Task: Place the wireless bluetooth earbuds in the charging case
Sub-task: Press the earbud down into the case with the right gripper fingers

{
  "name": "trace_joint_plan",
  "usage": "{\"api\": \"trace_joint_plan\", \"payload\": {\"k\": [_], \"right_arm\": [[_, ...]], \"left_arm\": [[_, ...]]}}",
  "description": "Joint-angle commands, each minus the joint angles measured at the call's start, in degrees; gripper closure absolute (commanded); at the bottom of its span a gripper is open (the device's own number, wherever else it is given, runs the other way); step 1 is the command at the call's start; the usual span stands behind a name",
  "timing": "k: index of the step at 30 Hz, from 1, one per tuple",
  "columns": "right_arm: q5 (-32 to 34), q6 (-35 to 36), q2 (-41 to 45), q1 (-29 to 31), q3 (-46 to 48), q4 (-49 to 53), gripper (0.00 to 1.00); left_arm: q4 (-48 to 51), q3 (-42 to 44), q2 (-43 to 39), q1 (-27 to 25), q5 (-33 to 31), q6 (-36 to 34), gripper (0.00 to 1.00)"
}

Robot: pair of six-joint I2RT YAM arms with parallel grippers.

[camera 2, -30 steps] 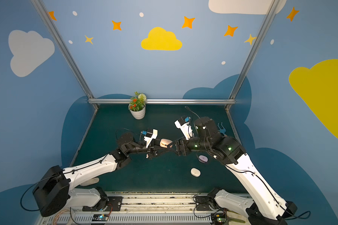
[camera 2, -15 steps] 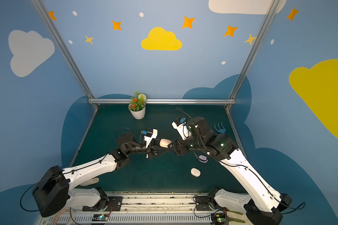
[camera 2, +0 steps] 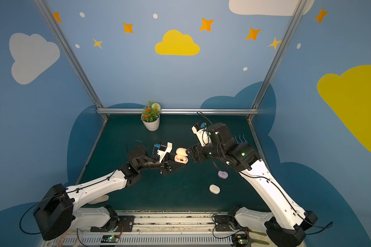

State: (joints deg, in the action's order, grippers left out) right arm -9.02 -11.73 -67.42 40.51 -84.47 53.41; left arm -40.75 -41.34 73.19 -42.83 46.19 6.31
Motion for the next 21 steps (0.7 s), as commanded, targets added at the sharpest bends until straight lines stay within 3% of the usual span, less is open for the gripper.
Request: {"api": "trace_joint_plan", "payload": {"k": [1,10,21], "right_arm": [[-0.26,-0.54,-0.81,-0.17,-1.36,0.35,0.29],[-2.98,-2.12,0.25,-0.33,-2.44,0.11,0.25],[-9.48,-6.12,1.59,-0.52,-1.49,-1.57,0.15]], "left_arm": [[-1.87,-0.23,-1.96,-0.25,1.35,-0.24,0.91],[0.78,-0.03,-2.41,0.44,-0.47,-0.24,0.91],[4.32,2.41,-5.14,6.43,-2.51,2.79,0.91]]}}
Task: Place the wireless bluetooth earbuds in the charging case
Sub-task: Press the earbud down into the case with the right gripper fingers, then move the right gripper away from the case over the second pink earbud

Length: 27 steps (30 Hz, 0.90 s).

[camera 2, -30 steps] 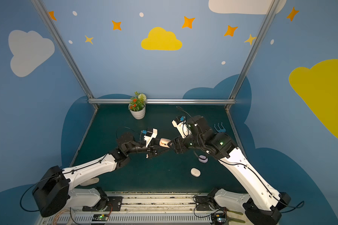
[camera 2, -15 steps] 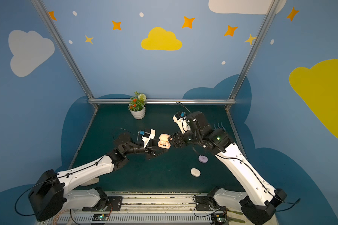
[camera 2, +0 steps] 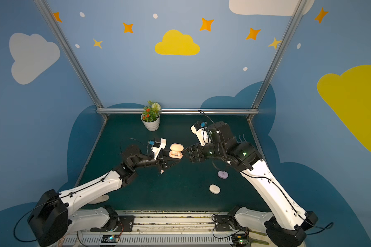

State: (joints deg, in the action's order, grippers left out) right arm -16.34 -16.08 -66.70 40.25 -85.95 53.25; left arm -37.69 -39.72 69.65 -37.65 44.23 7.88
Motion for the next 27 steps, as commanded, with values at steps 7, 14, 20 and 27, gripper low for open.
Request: {"api": "trace_joint_plan", "payload": {"k": [7,14,20,27], "right_arm": [[-2.39,-7.17,0.92,0.32,10.96,-10.15,0.06],[0.88,-14.92,-4.7,4.68,24.36,-26.32,0.06],[1.92,-17.24,-18.27,9.76,23.62,-33.32,0.05],[-3.75,-22.97,-33.18,10.73,19.33,-42.98,0.06]], "left_arm": [[6.48,3.38,-5.68,8.76,-1.75,1.22,0.92],[14.92,2.97,-9.04,18.23,-1.48,-1.26,0.92],[15.71,2.05,-8.67,26.26,1.6,-0.05,0.92],[13.5,1.96,-7.67,30.57,2.54,1.87,0.92]]}}
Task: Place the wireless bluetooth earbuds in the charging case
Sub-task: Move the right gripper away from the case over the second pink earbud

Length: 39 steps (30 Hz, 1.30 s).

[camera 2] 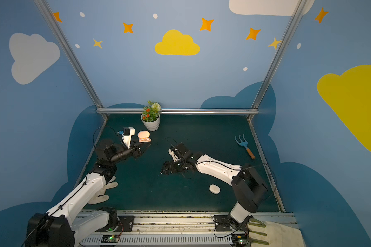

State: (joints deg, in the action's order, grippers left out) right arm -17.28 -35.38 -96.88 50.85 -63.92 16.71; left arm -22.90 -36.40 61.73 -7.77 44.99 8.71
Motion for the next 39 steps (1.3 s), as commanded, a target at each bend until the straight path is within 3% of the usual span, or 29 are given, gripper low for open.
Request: {"api": "trace_joint_plan", "payload": {"k": [1,10,19,39], "right_arm": [[-3.84,-4.47,-5.04,0.17,-3.21,-7.83,0.06],[-5.63,-7.07,-13.99,0.61,-7.93,-10.26,0.16],[-6.25,-8.01,-17.75,0.68,-10.16,-8.6,0.18],[-9.21,-9.45,-18.75,1.42,-11.56,-10.98,0.18]], "left_arm": [[-1.19,-1.3,0.27,0.79,1.76,0.96,0.92],[-1.28,-0.86,0.67,1.44,2.12,1.49,0.92],[-2.15,-0.95,1.35,1.71,2.2,1.92,0.92],[-2.6,-0.69,1.08,1.88,2.29,2.45,0.92]]}}
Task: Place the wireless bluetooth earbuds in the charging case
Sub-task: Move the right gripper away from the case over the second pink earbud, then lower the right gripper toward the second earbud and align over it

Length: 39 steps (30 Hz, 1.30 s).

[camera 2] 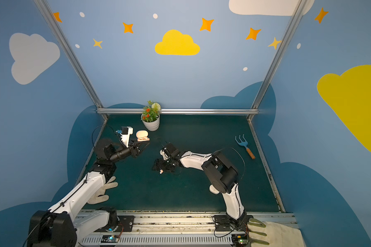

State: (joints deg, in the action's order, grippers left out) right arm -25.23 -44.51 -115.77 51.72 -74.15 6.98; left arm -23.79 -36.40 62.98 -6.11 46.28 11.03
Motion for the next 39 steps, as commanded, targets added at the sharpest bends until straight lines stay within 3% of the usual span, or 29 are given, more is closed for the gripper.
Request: {"api": "trace_joint_plan", "payload": {"k": [1,14,26,39], "right_arm": [[-1.46,-0.33,0.18,0.57,-1.52,-1.52,0.18],[-1.46,0.56,-1.91,1.36,-6.66,2.66,0.19],[7.5,1.02,2.68,1.49,-4.4,8.45,0.2],[3.86,-2.13,1.25,1.01,-1.68,6.43,0.22]], "left_arm": [[-1.7,-0.73,-0.16,0.2,0.94,0.2,0.92],[-1.78,-0.71,-0.16,0.22,0.83,0.35,0.92],[-1.91,-0.71,-0.05,0.31,0.57,0.55,0.92],[-1.97,-0.69,-0.14,0.35,0.47,0.84,0.92]]}}
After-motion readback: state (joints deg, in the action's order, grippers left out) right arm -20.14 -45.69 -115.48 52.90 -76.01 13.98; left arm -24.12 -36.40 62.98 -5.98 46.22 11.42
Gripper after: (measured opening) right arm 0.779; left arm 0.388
